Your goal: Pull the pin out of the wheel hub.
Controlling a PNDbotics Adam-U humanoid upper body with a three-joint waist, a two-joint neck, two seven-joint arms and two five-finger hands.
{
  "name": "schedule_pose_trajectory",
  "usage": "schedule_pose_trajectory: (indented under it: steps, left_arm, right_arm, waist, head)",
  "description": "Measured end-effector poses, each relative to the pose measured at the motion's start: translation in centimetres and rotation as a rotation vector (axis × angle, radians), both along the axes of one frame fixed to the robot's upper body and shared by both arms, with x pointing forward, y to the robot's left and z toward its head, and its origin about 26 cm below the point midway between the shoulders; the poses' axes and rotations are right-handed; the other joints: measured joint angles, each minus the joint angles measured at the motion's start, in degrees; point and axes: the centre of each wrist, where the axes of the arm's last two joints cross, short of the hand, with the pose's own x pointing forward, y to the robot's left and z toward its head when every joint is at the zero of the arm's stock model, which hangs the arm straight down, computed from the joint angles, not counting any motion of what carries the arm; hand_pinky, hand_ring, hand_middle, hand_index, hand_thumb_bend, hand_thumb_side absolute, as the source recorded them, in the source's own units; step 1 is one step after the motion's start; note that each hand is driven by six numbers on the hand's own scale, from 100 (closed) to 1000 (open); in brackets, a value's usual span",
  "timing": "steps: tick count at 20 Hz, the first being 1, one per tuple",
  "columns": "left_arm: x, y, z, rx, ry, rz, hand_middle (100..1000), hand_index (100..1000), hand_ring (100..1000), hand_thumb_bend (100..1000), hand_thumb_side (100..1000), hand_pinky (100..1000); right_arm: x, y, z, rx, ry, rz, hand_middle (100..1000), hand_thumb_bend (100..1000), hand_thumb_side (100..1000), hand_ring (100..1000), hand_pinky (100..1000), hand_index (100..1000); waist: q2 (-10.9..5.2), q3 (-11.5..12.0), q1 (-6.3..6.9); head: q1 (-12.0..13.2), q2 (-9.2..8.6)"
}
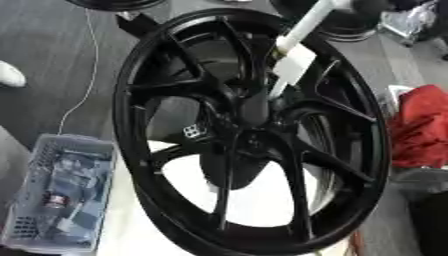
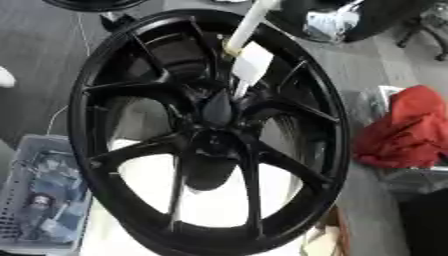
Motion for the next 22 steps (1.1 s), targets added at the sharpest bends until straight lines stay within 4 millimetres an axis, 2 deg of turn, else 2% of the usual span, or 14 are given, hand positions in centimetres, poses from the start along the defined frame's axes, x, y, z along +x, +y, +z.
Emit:
schedule_pose_trajectory:
  steps: [4, 8, 16, 22]
  left_arm:
    - [-0.1, 0.4, -0.2, -0.001, 0.001, 0.030, 589, 742, 735, 100, 671, 824]
    - [-0.2, 0.8, -0.2, -0.001, -0.006, 0.057, 589, 742, 734, 100, 672, 825]
    - [-0.3, 1.3, -0.3, 0.001, -0.017, 0.089, 587, 741, 732, 100, 673, 825]
    - [-0.4, 1.4, -0.3, -0.002, -0.020, 0.100, 586, 741, 731, 100, 673, 826]
  right_arm:
    - [-0.6, -1.7, -0.6, 0.088, -0.018, -0.127, 455, 100, 100, 484, 100, 533]
    - [-1.2, -3.8, -2.4, 0.181, -0.048, -0.304, 459, 100, 100, 489, 100, 538]
    - [-3.5, -7.9, -8.1, 0.300, -0.110, -0.726, 470, 100, 100, 503, 100, 550]
    - [-7.0, -10.7, -13.4, 0.363, -0.142, -0.996, 489, 100, 100, 522, 112, 572]
  waist:
    - [0.02, -1.21, 0.29]
    - [0.53, -2.15, 0.40]
    - [1.24, -3.02, 0.85]
    - [1.62, -3.26, 1.57]
  head:
    - [0.93, 0.00]
    - [2.18, -0.04]
    - [3.70, -0.54]
    - [3.95, -0.56]
